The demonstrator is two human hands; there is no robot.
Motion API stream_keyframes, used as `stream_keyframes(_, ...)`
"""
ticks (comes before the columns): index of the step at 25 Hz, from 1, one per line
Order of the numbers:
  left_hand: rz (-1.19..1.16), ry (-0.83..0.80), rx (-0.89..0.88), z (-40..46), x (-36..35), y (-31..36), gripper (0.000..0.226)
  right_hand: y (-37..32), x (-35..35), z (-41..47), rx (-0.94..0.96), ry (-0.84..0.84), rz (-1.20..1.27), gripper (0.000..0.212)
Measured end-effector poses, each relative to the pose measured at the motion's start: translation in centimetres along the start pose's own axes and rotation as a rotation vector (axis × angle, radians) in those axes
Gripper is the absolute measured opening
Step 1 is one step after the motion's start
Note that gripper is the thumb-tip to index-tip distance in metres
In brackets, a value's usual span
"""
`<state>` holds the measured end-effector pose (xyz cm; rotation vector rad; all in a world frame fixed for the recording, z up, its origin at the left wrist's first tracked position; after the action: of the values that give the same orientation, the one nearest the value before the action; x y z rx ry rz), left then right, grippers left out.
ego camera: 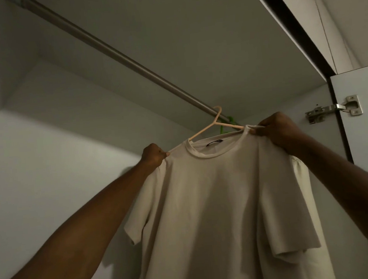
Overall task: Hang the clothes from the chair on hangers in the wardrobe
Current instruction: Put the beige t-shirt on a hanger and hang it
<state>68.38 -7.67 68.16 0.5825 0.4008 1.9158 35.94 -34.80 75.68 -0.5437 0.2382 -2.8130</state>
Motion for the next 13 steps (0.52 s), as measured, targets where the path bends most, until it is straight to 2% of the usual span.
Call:
stream_keyframes(4, 0.0, -0.01, -0.035, -0.8, -1.6, -0.7, 0.06, -0.5, -0.5, -0.9, 0.061, -0.026, -0.076, 0.031)
stream_keyframes(7, -0.017, -0.009, -0.009, -0.8, -1.9, -1.6, 0.05, -0.3, -0.5, -1.3, 0.091, -0.008, -0.079, 0.027)
stream_keyframes(13, 0.021, -0.065, -0.089, -2.6, -2.8, -0.4, 0.04, 0.1, 1.4, -0.8, 0.055, 0.004, -0.086, 0.026)
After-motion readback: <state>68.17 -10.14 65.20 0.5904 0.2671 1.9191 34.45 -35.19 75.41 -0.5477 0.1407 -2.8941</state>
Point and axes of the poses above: each hand's wrist, its own z-axis towards the middle knuckle, its own x-axis out of the back of the hand, y = z × x, the point moved 10 cm from there along z, towards the middle knuckle, and after that the axes turned 1 degree about z, right-handed, at the moved point
